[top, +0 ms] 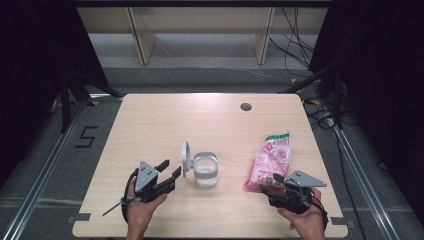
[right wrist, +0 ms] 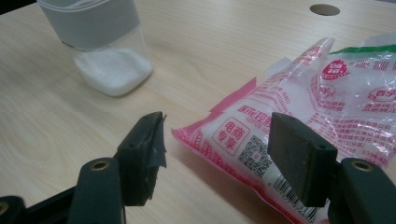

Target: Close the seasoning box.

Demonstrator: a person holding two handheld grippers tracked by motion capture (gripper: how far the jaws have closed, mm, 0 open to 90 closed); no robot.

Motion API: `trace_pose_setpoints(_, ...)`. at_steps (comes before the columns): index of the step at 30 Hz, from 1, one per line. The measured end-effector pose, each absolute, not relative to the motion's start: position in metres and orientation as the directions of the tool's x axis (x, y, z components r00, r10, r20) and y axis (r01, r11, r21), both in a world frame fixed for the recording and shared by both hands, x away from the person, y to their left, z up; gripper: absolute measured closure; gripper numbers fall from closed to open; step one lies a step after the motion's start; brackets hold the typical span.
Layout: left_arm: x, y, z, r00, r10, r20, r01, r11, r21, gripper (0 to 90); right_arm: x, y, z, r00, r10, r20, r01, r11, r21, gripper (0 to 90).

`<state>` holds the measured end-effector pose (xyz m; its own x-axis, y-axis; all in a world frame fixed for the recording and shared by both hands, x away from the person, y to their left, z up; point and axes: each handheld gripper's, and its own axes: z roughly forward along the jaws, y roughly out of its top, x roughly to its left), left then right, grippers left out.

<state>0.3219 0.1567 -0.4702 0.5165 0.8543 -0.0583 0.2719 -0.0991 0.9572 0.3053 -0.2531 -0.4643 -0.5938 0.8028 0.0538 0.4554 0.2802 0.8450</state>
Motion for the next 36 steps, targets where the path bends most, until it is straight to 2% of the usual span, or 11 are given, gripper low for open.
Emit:
trace_pose_setpoints(16, 0.327, 0.152, -0.465, 0.550, 0.835, 0.007, 0.211, -0.147, 0.966, 88.8, 0.299, -0.248, -0.464, -0.614, 0.788, 0.051, 0.457, 0.302, 0.837, 37.3)
trace_pose_setpoints(20, 0.325, 0.149, -0.460, 0.564, 0.825, 0.034, 0.194, -0.173, 0.966, 89.1, 0.299, -0.247, -0.465, -0.610, 0.790, 0.060, 0.466, 0.296, 0.834, 37.4)
trace_pose_setpoints(32, 0.326, 0.147, -0.453, 0.585, 0.811, -0.006, 0.202, -0.139, 0.970, 89.1, 0.299, -0.246, -0.465, -0.621, 0.781, 0.065, 0.464, 0.300, 0.834, 37.4)
trace_pose_setpoints(36, 0.326, 0.146, -0.450, 0.594, 0.805, 0.012, 0.187, -0.152, 0.971, 89.1, 0.298, -0.246, -0.464, -0.613, 0.788, 0.064, 0.465, 0.294, 0.835, 37.4)
